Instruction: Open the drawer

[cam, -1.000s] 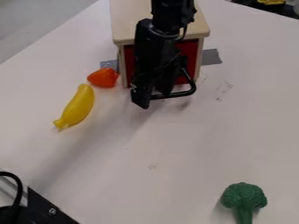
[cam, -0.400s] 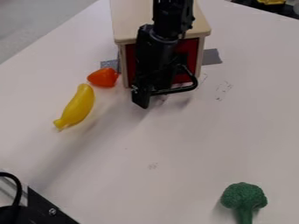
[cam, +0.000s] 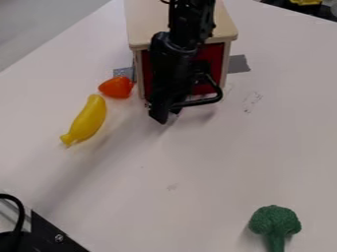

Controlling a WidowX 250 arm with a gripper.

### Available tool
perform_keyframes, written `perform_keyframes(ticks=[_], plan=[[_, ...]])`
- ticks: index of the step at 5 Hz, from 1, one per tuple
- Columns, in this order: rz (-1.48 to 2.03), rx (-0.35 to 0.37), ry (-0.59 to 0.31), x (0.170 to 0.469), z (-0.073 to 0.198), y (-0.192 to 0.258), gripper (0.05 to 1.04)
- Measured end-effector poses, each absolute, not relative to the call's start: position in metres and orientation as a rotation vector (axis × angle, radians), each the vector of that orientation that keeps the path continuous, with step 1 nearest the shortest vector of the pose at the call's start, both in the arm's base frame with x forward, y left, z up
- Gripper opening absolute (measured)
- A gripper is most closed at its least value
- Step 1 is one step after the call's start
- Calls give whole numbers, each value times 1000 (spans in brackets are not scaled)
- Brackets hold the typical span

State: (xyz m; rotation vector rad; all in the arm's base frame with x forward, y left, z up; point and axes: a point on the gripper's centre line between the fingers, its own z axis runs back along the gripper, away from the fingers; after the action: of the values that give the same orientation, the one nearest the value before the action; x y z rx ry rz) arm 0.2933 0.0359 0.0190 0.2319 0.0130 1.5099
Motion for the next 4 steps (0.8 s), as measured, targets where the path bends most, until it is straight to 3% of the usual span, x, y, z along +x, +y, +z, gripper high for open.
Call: perform_keyframes(ticks=[4], plan=[[1403,211,45,229,28,-22,438]])
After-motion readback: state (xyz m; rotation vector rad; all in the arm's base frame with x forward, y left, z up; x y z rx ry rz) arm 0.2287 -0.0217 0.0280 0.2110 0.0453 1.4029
